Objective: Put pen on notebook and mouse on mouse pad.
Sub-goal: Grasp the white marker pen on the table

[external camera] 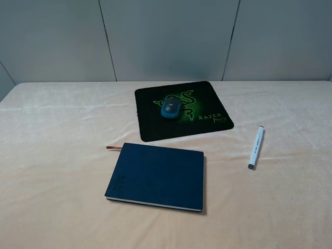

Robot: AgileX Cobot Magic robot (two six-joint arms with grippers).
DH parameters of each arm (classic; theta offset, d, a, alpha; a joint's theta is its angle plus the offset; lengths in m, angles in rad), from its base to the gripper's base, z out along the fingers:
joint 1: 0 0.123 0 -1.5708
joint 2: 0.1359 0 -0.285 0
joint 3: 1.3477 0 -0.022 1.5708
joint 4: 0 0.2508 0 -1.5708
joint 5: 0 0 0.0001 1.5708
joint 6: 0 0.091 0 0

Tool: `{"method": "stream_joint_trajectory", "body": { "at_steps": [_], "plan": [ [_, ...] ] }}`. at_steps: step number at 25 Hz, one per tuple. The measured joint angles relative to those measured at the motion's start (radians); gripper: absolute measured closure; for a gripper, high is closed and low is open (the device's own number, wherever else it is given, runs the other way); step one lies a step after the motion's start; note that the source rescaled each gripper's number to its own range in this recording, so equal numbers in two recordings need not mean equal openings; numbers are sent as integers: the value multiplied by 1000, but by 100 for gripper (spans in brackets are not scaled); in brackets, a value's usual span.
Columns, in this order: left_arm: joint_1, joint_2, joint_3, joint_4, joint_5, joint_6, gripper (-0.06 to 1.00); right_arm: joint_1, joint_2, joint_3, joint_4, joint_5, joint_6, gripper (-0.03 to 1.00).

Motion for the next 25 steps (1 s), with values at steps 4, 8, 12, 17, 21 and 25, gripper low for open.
{"method": "stream_joint_trajectory", "body": {
  "at_steps": [4,8,12,17,21,25],
  "plan": [
    [0,0,0,0,0,0,-6,0,223,-50,0,-96,2,-3],
    [0,0,0,0,0,0,-6,0,458,-125,0,-157,0,-3],
    [0,0,0,0,0,0,-6,0,705,-220,0,-168,-24,-3],
    [0,0,0,0,0,0,-6,0,961,-328,14,-168,-63,-3],
    [0,0,0,0,0,0,-6,9,1094,-387,34,-151,-80,-3],
    [0,0,0,0,0,1,-6,76,1189,-400,38,-151,-79,-3]
  ]
}}
